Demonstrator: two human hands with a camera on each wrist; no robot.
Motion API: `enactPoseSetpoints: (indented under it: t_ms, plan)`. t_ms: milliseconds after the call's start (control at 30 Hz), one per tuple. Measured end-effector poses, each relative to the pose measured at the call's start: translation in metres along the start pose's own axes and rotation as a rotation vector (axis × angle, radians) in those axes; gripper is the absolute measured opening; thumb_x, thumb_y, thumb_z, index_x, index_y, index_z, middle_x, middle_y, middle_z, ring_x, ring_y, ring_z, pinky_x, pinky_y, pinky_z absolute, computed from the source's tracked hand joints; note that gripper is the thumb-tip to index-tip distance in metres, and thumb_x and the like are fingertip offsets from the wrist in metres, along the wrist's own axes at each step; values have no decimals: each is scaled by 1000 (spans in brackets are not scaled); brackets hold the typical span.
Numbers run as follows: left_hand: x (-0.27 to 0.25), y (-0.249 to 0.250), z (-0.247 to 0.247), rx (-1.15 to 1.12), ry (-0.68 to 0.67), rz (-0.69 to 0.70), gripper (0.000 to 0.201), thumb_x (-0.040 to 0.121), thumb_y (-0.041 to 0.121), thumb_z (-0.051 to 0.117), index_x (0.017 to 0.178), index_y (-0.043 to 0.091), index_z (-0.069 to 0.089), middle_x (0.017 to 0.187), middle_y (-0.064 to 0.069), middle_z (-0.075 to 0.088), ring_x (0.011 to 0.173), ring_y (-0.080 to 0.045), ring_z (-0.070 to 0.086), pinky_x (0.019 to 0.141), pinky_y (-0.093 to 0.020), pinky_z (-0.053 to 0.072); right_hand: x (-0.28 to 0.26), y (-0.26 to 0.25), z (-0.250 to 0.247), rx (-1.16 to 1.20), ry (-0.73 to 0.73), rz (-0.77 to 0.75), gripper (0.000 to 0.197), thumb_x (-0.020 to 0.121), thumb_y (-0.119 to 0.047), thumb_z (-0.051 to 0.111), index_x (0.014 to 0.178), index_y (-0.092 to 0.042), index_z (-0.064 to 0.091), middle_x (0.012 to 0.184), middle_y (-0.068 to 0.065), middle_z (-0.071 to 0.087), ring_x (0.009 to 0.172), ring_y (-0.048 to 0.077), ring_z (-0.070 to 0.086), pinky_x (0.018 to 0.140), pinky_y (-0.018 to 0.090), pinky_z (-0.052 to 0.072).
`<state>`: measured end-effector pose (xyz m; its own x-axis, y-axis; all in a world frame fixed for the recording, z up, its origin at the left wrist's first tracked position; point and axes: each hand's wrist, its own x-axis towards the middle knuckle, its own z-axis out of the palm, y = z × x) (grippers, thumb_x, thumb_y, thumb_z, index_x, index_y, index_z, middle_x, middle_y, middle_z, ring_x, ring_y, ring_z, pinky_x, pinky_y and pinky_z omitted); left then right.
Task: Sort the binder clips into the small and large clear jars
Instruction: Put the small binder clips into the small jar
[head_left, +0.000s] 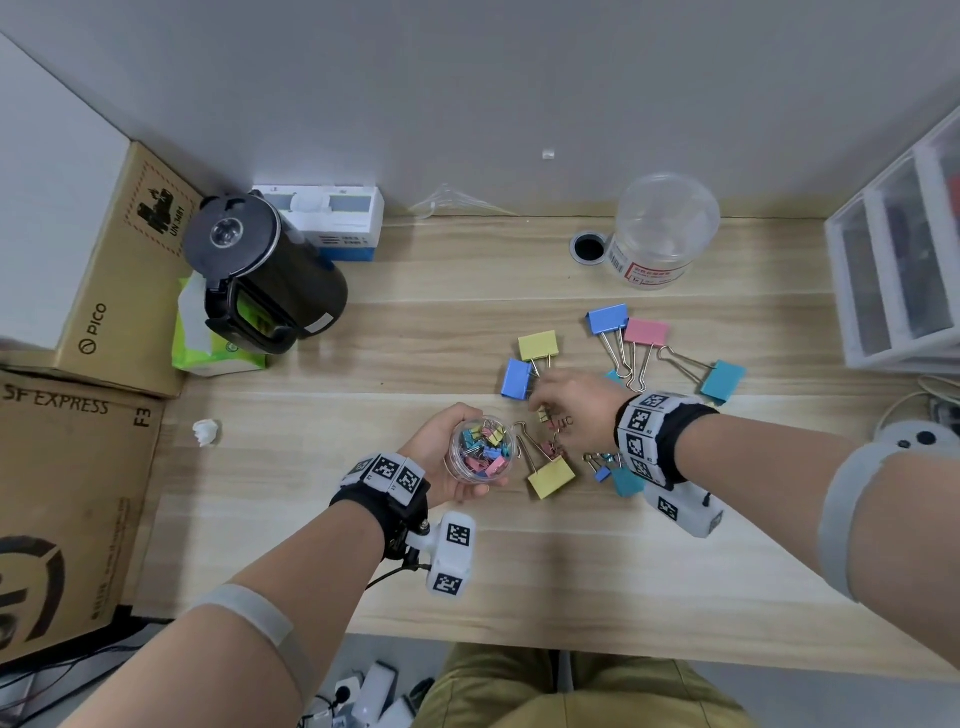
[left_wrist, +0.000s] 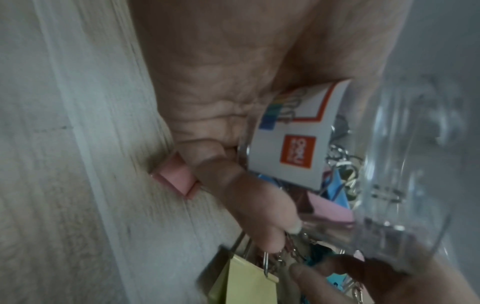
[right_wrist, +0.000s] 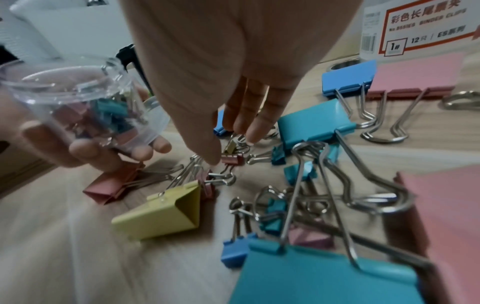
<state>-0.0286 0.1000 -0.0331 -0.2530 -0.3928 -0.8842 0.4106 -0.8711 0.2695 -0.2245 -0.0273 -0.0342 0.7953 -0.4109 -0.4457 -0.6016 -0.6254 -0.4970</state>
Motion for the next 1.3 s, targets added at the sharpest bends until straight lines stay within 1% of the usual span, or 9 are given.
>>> enactPoseSetpoints:
  t_ms: [100,233,333,467,600,667,867,1033,1300]
  plan:
    - [2,1,0,69,-45,0,48,81,50,56,95,11,79,110,-16,68,80,-32,59,52,-30,34,-4,2,7,-40,-79,11,56,76,-10,69,130,-24,58,122,-3,49,108,15,51,76,21,34]
    - [3,1,-1,91,-27,2,49,80,52,56,96,11,80,116,-18,64,82,-32,55,55,-33,28,-6,3,18,-74,-60,16,66,73,-10,70,134,-27,54,126,-4,44,117,16,44,77,23,38]
    - [2,0,1,81,-17,6,48,86,49,53,100,10,77,117,-18,63,79,-31,60,52,-29,36,-6,-1,23,-109,-39,2,65,73,-14,73,135,-25,53,125,-2,45,116,19,41,80,25,36]
    - [-1,-2,4,47,-13,4,48,90,45,50,111,6,69,109,-15,66,76,-29,69,47,-26,49,-7,-6,27,-109,0,-14,61,74,-17,74,131,-22,55,119,1,46,112,21,40,86,33,42]
    - [0,-4,3,23,-14,0,47,92,45,49,103,7,75,105,-16,69,83,-32,68,47,-26,51,-7,-7,32,-100,24,-17,44,73,-14,71,116,-17,61,112,5,49,107,25,44,89,38,46]
    - [1,-5,3,18,-25,1,48,92,46,49,105,7,74,106,-16,69,86,-32,66,48,-26,51,-7,-7,33,-99,26,-14,40,73,-14,70,112,-17,62,111,4,49,107,24,44,88,37,46]
    - [3,-8,3,13,-11,-4,49,93,46,47,108,6,71,110,-18,67,86,-32,67,49,-26,52,-8,-7,33,-86,16,-20,35,75,-16,72,109,-18,66,116,1,47,109,23,44,89,37,47]
    - [3,-8,5,16,-3,5,49,94,45,47,111,6,71,114,-19,65,80,-30,70,49,-26,52,-5,-6,36,-109,-28,-24,37,78,-19,70,115,-22,66,117,1,47,112,24,43,94,41,46]
    - [3,-7,6,21,3,5,49,95,44,46,110,5,71,112,-19,65,75,-28,70,48,-26,52,-5,-5,34,-61,-35,-5,30,77,-15,67,107,-14,63,114,5,49,110,25,42,94,40,44]
